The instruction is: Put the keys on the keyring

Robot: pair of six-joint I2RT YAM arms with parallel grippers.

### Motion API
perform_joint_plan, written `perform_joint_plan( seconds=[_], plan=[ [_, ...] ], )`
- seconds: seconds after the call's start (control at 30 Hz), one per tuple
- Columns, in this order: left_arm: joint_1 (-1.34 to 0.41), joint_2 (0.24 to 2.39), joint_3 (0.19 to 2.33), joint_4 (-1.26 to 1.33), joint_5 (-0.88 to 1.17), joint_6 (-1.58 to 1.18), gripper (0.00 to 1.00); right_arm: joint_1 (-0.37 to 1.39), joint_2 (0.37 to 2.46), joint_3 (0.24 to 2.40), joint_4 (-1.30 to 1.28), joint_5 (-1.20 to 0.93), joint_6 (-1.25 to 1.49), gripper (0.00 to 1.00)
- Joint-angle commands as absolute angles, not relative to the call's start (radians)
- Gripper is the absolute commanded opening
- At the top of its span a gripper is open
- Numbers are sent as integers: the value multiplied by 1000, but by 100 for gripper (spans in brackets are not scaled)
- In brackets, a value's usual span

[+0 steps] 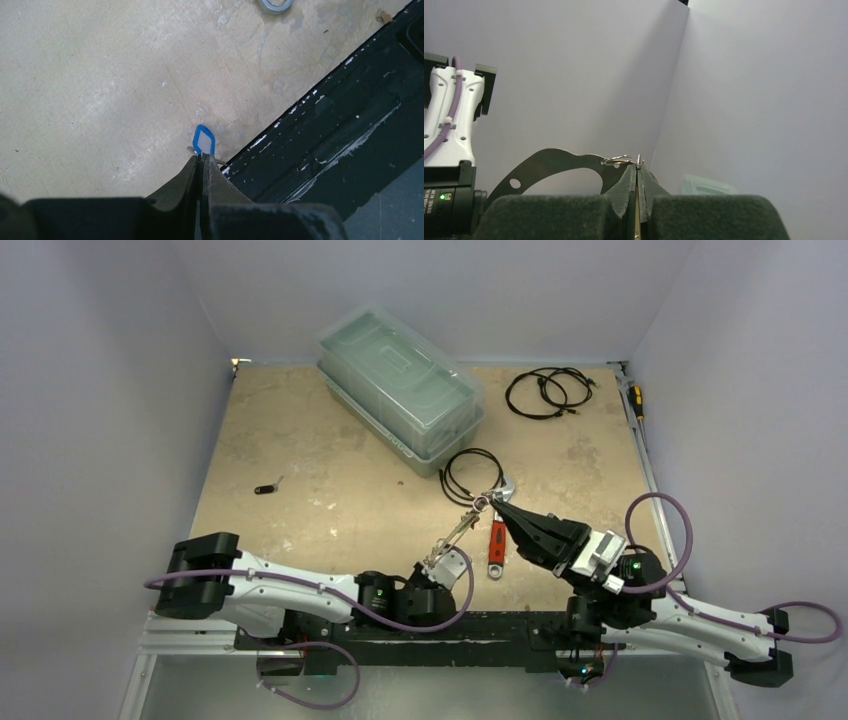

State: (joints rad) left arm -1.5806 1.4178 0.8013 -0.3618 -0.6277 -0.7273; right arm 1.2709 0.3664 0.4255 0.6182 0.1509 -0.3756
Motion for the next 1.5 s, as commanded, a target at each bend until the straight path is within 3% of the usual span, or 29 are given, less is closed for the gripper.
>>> perform_joint_plan(
  seconds=[0.0,0.3,0.9,1.3,1.47],
  plan=[
    [-1588,1331,790,-337,-586,-637,0,1276,366,421,633,199,-372,0],
    [-1592,1301,771,-373,-504,-607,0,1276,338,414,671,224,-373,0],
    [-1615,1272,809,-463,-468,-535,0,1276,422,420,824,489,-467,0],
    [-1621,1213,814,-353,-443,-367,0,1250,745,687,858,850,-548,0],
    [-1621,1259,878,-382,-455,-312,0,1247,793,730,866,814,-556,0]
  ],
)
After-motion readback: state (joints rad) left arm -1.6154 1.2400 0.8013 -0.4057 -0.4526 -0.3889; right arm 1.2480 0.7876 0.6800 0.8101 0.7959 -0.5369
